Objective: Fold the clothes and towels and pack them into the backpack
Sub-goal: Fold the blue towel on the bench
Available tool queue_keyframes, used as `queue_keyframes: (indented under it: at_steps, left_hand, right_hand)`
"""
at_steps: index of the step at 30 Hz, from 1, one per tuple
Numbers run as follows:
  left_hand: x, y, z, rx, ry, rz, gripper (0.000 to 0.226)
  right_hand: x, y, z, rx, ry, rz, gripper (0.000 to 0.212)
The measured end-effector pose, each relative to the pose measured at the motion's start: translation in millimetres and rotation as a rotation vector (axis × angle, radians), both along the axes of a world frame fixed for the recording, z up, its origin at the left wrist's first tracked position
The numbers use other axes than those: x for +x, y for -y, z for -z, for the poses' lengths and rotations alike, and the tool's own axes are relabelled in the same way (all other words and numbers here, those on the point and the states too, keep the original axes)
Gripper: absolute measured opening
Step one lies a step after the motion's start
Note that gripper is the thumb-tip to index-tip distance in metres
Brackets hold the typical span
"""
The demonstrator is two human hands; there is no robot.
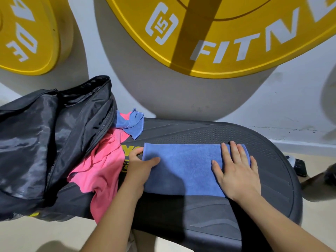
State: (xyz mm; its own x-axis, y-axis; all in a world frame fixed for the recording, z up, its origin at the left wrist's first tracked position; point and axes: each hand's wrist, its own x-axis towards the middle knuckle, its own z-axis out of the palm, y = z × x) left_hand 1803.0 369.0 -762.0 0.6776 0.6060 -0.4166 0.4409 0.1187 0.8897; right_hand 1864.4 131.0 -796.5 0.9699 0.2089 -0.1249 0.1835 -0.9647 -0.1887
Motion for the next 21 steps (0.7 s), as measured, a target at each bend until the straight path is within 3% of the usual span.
queue_keyframes:
  at_steps: [3,7,10,12,14,18,21]
  left_hand:
    - [1.0,-7.9,-8.6,-0.004,0.093,0.015,0.074]
    - [7.8,-8.7,-44.8,0.154,0.182,0.318,0.062]
    - [19.4,0.1,-73.1,0.257,0.213,0.586,0.069]
    - [25.2,5.0,-87.7,0.344,0.236,0.638,0.072]
    - [25.5,4.6,-96.9,0.410,0.255,0.597,0.067]
    - [11.8,-6.4,-100.5,0.322,0.131,0.519,0.051]
    - [4.9,-22.9,-107.0,0.402,0.023,0.625,0.013]
  right_hand:
    - [-1.5,-0.3,-9.4,-0.003,-0.067,0.000,0.068]
    - [24.8,-16.7,-66.6,0.054,-0.178,-0.146,0.089]
    - [44.4,-59.5,-127.9,0.354,-0.340,-0.421,0.106]
    - [54.8,-86.3,-152.7,0.479,-0.441,-0.568,0.107]
    - [65.3,-99.6,-165.4,0.459,-0.417,-0.651,0.085]
    - [73.2,-102.4,-184.4,0.205,-0.311,-0.744,0.025]
    - [75.1,-96.3,-200.7,0.239,-0.264,-0.703,0.017]
